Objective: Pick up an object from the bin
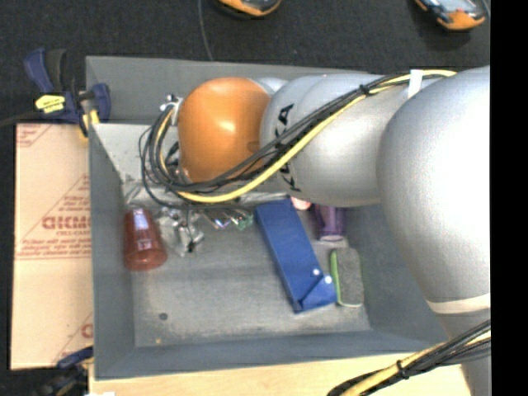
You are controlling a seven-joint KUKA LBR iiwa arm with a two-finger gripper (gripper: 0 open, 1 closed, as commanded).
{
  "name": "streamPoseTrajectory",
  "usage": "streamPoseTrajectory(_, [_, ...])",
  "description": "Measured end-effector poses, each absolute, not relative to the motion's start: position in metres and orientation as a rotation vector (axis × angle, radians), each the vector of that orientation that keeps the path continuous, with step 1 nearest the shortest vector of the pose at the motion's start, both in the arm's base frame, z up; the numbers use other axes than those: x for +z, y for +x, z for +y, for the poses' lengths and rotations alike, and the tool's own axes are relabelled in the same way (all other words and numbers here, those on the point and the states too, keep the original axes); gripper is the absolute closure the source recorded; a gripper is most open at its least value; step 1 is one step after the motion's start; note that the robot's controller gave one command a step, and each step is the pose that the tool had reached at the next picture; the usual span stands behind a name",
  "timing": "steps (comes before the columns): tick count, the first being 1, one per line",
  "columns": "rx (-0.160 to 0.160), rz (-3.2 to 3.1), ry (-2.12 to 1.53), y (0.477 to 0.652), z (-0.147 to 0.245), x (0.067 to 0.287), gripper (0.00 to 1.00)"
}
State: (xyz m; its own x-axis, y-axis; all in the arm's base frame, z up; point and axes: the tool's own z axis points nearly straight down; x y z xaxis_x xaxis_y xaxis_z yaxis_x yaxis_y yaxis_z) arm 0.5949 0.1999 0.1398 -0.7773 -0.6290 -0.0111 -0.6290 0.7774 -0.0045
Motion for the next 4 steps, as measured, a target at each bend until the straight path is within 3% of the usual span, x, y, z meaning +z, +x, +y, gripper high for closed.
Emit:
streamPoseTrajectory(1, [-0.021,2.848,-1.313,0.537,0.197,0.072,1.00])
streamPoseTrajectory(2, [-0.007,2.688,-1.586,0.556,0.227,0.071,1.00])
streamPoseTrajectory(4, [-0.001,2.912,-1.131,0.560,0.221,0.109,1.00])
